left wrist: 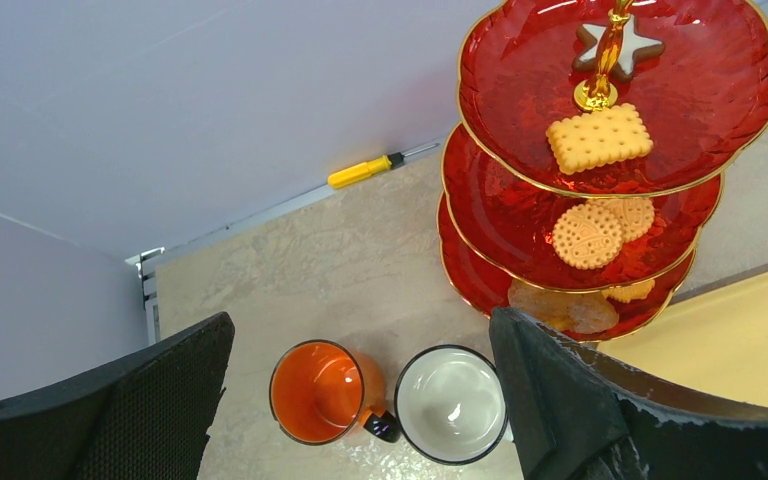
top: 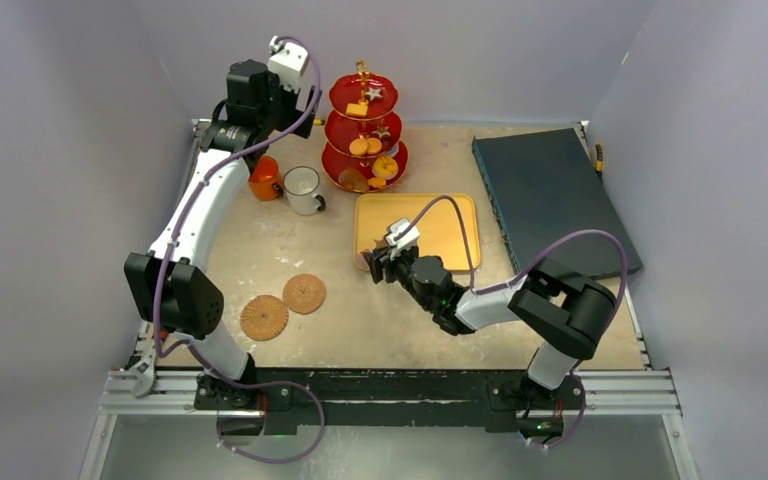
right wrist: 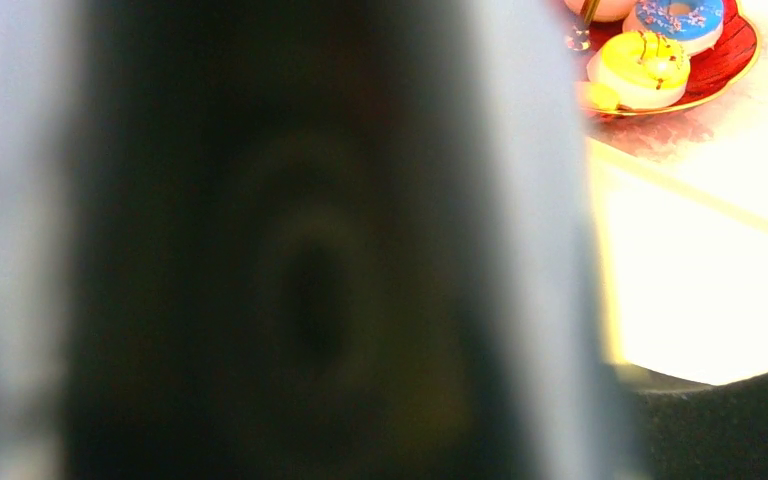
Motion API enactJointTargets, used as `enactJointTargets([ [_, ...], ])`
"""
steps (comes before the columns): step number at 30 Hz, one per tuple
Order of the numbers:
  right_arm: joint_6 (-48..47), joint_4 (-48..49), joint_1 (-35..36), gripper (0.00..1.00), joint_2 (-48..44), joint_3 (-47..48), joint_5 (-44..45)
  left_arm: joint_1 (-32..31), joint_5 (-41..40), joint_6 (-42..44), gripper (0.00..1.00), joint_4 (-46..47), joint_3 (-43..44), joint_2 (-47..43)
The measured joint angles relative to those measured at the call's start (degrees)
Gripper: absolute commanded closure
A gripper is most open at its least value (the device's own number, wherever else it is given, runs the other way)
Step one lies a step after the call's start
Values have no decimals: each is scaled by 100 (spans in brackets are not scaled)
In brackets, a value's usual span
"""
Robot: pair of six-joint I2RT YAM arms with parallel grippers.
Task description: Serve the afternoon tea
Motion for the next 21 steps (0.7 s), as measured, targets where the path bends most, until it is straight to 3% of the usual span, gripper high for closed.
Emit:
enactJointTargets([
  [21, -127, -129, -472, 34, 116, 109, 136, 0, 4, 0, 1, -2, 0, 0],
])
